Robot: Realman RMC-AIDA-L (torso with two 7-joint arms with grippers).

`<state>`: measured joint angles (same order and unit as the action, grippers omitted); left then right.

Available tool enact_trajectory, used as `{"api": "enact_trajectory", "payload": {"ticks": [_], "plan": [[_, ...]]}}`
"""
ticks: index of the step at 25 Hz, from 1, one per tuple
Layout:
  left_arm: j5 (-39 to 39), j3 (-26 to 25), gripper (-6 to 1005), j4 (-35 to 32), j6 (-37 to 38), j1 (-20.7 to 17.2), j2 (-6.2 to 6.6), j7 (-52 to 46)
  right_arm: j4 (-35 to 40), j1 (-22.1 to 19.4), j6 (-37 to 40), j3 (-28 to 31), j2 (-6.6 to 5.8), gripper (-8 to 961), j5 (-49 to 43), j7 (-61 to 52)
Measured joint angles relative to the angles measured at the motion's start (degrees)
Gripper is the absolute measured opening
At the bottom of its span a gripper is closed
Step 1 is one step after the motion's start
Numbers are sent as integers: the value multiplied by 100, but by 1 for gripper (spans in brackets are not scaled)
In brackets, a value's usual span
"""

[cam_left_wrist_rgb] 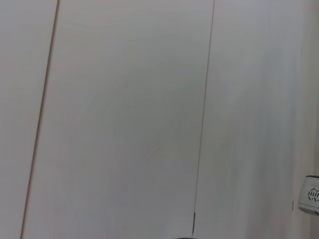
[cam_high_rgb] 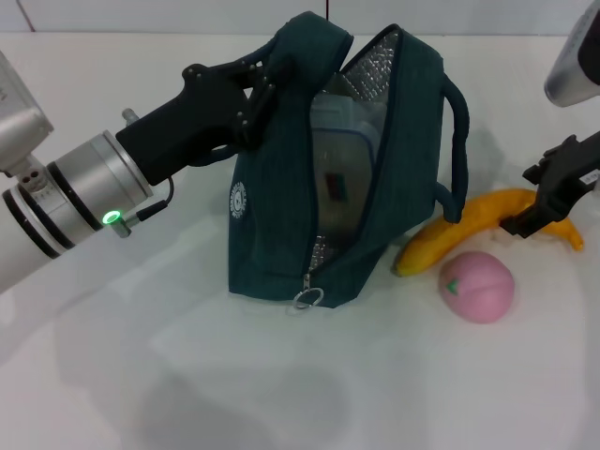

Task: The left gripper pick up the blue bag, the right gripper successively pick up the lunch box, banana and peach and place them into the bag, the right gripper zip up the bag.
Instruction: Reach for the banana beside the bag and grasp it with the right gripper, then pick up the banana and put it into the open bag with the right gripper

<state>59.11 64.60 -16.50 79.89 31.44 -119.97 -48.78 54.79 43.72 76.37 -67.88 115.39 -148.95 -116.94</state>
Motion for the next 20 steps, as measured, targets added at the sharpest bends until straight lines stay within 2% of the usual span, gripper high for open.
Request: {"api": "enact_trajectory", "payload": {"ticks": [5, 11, 20], "plan": [[-5, 0, 42, 12, 0, 3, 0, 0, -133, 39, -68, -171, 2, 856, -8, 3], [-6, 5, 42, 12, 0, 3, 4, 0, -144, 39, -93, -198, 7, 777, 17, 5], [-6, 0, 42, -21, 0, -13, 16, 0, 1, -50, -96, -53, -7, 557, 32, -34]]}}
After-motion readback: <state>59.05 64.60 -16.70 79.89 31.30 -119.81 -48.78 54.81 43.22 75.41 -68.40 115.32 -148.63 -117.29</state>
